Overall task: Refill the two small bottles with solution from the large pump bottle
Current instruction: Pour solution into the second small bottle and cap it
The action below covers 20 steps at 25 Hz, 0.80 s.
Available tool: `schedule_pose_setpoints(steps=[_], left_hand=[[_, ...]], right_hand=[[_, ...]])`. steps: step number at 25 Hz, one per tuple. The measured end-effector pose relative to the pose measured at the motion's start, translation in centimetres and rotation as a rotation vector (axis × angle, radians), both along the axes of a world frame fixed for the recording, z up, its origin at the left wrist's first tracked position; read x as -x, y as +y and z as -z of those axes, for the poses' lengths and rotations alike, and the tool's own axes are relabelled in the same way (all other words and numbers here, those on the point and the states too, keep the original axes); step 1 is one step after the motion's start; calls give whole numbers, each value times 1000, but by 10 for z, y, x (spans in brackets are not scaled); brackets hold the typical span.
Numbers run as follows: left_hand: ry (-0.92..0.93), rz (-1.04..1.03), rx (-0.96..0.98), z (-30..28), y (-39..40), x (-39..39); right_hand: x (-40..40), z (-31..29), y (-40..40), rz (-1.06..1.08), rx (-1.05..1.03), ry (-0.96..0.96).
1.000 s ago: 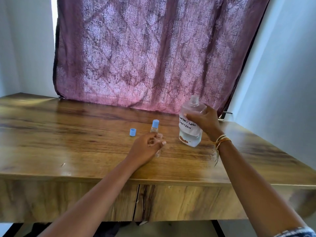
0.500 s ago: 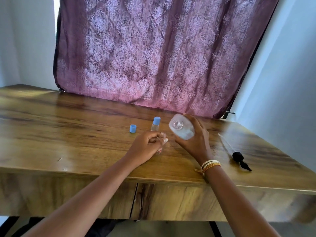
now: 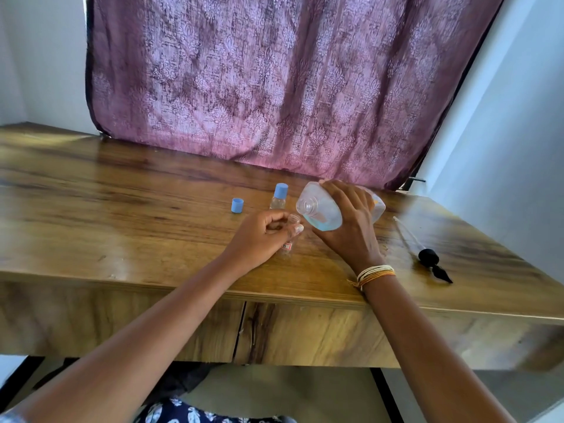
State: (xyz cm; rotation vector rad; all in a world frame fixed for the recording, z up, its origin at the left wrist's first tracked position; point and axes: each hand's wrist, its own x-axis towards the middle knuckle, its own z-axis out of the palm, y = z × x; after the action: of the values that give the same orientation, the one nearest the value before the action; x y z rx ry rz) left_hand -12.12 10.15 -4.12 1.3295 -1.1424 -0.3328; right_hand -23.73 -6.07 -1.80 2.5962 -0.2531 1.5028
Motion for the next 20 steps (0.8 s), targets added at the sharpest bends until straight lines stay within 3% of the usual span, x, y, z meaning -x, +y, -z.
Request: schedule_pose_setpoints(steps=[20], left_hand=[[15, -1, 2, -1, 1, 2]], right_hand=[[0, 1, -4, 72, 148, -62]])
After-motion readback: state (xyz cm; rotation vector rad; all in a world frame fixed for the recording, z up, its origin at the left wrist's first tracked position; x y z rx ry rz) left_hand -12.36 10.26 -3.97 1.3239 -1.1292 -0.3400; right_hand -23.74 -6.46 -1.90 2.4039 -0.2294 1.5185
